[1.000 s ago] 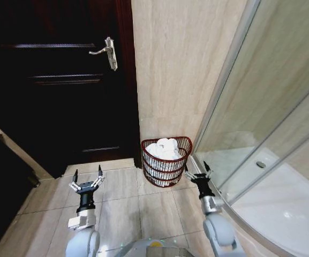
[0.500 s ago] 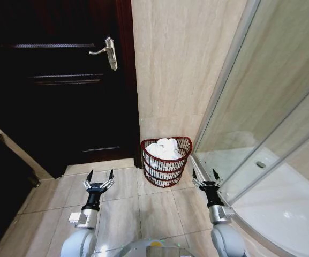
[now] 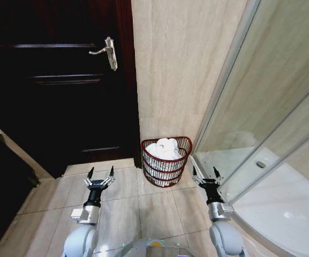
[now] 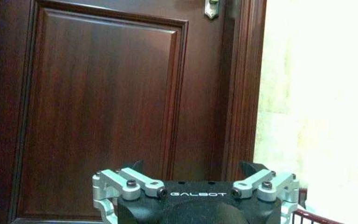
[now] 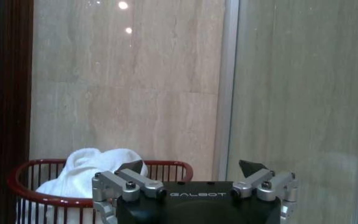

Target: Discard the used towel into the hamper.

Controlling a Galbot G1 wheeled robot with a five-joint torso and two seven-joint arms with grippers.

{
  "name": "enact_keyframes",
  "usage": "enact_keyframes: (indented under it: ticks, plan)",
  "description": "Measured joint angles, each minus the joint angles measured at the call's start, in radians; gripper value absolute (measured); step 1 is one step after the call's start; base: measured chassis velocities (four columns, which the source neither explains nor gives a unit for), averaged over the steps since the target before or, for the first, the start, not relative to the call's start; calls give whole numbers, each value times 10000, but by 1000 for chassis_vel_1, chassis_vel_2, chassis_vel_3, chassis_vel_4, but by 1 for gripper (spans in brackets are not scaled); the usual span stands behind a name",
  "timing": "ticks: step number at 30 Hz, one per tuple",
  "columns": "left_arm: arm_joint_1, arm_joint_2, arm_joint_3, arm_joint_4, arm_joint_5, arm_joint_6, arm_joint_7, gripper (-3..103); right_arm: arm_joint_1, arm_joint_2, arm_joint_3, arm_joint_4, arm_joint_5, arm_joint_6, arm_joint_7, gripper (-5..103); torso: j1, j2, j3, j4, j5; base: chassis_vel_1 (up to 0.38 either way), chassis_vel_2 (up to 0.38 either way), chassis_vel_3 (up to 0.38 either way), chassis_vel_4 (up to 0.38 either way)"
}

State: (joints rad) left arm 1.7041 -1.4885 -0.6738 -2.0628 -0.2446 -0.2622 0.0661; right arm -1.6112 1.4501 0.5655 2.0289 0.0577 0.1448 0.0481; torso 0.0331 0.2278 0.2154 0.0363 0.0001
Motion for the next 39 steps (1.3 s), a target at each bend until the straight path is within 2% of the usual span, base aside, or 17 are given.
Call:
enact_keyframes:
  ticks: [21, 39]
  plan:
    - [-46, -230, -140, 83, 27, -22, -99, 100, 254, -69, -366, -141, -176, -246, 104, 100, 0, 0, 0, 0, -1, 0, 0, 0, 0]
    - [-135, -269, -147, 150, 221, -13, -100, 100, 418, -102, -344, -244, 205, 75, 133, 100, 0, 0, 0, 0, -1, 6, 6, 9, 6]
